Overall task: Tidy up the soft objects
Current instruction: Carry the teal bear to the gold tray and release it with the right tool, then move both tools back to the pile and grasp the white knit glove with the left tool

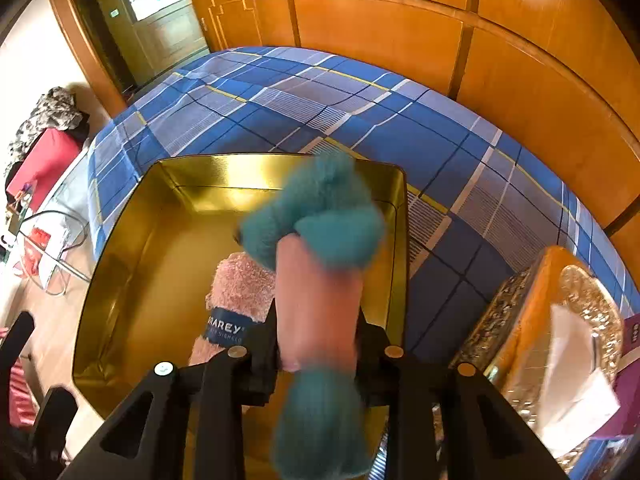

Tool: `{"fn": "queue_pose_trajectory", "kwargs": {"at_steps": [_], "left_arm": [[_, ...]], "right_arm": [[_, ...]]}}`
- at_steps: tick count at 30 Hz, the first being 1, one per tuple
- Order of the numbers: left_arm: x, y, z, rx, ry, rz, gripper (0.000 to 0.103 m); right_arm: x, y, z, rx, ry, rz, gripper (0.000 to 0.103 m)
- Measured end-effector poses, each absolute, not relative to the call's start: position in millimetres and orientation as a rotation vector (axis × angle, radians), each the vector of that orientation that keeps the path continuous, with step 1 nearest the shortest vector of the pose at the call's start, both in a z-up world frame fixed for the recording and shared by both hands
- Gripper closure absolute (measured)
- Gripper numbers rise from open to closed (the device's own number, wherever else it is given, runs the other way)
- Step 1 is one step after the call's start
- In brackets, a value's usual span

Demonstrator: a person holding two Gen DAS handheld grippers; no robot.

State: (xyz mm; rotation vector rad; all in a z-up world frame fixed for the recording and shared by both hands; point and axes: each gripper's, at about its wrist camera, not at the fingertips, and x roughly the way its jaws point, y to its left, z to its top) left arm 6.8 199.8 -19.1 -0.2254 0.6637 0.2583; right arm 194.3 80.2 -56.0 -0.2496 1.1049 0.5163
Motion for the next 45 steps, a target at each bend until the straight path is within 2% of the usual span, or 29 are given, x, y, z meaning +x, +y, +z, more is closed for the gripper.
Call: {"fn": "queue_pose_trajectory", "kwargs": {"at_steps": [3,14,16,18,20,31,45], "left_arm": [[6.6,196.3,-18.2,-0.216,0.663,0.249,0.0],[4.9,188.8,-14.0,-0.19,0.655,0.249,0.0],[4.6,187.1,-12.8,-0.18,0.653,0.252,0.0],[3.8,184.7,-11.3,-0.17,0.647,0.251,0.0],[2.8,182.5,-10.1,-0.163,0.643,0.246,0.0],[-3.5,161.3,-3.7,-0.103,0.62,0.21,0.0],[-14.4,131.7,3.6,-0.026,0.58,0.153,0.0]], "right_arm": [[192.7,82.3,-57.5,-0.242,1.075,0.498,0.065],[157.7,53.4,-29.6,-0.187,0.975,0.433,0.061],[148.5,48.2,-23.7,-0.194,0.938,0.408,0.057],[138.4,41.1,-17.8,-0.188,0.903,0.393,0.045],[129.8,33.4,-13.1,-0.177,0.879,0.387,0.042],[88.4,-13.5,14.2,-0.135,0.748,0.306,0.041],[75.2,-103.3,38.4,-0.004,0.674,0.133,0.041]]}}
